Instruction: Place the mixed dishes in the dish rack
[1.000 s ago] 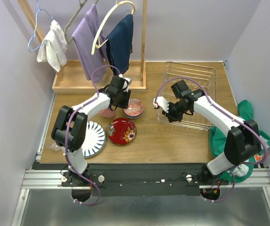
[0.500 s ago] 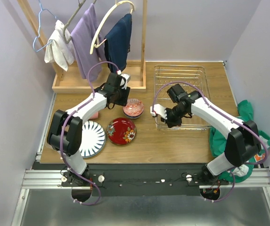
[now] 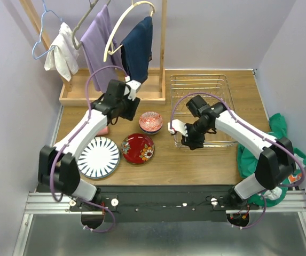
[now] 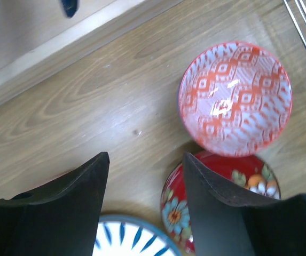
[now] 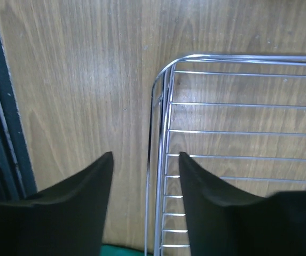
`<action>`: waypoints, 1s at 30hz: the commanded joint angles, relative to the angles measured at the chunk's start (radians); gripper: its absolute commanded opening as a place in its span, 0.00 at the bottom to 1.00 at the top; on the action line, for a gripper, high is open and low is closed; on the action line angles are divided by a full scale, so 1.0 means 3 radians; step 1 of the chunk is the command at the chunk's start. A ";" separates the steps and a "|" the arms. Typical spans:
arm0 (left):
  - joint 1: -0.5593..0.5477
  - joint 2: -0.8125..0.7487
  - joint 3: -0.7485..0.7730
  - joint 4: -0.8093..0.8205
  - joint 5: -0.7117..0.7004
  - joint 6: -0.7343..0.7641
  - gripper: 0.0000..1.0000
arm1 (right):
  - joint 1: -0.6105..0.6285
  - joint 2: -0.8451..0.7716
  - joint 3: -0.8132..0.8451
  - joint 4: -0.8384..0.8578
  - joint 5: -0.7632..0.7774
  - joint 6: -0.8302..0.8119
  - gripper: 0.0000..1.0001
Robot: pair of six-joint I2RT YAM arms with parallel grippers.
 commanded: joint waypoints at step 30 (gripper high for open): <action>0.2420 -0.0718 -0.1128 0.0007 0.1436 0.0522 0.71 | 0.0012 0.0341 0.1305 0.0082 0.0283 0.1631 0.69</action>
